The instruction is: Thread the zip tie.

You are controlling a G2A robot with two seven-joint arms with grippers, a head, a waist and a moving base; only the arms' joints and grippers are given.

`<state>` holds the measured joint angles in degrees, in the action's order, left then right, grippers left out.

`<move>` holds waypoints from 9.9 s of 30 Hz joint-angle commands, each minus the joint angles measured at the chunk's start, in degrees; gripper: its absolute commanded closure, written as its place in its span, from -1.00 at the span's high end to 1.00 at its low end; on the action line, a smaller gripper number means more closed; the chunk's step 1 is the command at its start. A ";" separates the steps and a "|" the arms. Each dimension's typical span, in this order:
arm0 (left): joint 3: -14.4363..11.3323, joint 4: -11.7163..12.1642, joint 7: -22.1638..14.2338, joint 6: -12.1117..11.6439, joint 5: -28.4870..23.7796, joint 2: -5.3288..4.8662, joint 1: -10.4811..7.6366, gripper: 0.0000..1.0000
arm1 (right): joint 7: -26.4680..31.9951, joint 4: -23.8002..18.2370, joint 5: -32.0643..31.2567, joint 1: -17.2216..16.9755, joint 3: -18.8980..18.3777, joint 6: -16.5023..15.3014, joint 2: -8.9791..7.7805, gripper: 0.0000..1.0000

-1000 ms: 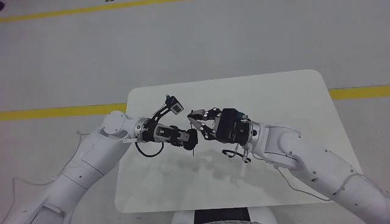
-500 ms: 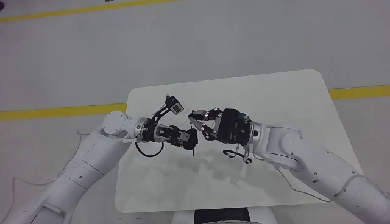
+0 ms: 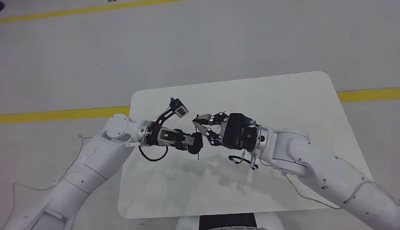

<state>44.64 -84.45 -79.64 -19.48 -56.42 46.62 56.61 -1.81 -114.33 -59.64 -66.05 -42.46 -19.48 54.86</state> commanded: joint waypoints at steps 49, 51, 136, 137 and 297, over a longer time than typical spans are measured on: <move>0.00 0.00 0.00 0.00 0.00 0.00 0.00 -1.00 | -0.71 1.19 0.53 1.01 0.49 0.00 -0.08 -1.00; 0.00 0.00 0.00 0.00 0.00 0.00 0.00 -1.00 | -0.82 1.11 0.53 0.98 0.43 0.00 -0.08 -1.00; 0.00 0.00 0.00 0.00 0.00 0.00 0.00 -1.00 | -2.23 1.39 1.18 3.68 3.68 0.00 -1.39 -1.00; 0.00 0.00 0.00 0.00 0.00 0.00 0.00 -1.00 | -2.35 1.48 1.25 3.78 3.77 0.00 -1.40 -1.00; 12.19 -5.14 0.00 0.00 -8.70 1.47 10.89 -1.00 | -2.28 0.95 3.57 -8.40 -9.60 3.53 -2.15 1.00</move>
<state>56.84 -89.61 -79.64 -19.48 -65.19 48.10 67.52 -4.06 -113.38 -56.04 -74.47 -52.07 -15.93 52.72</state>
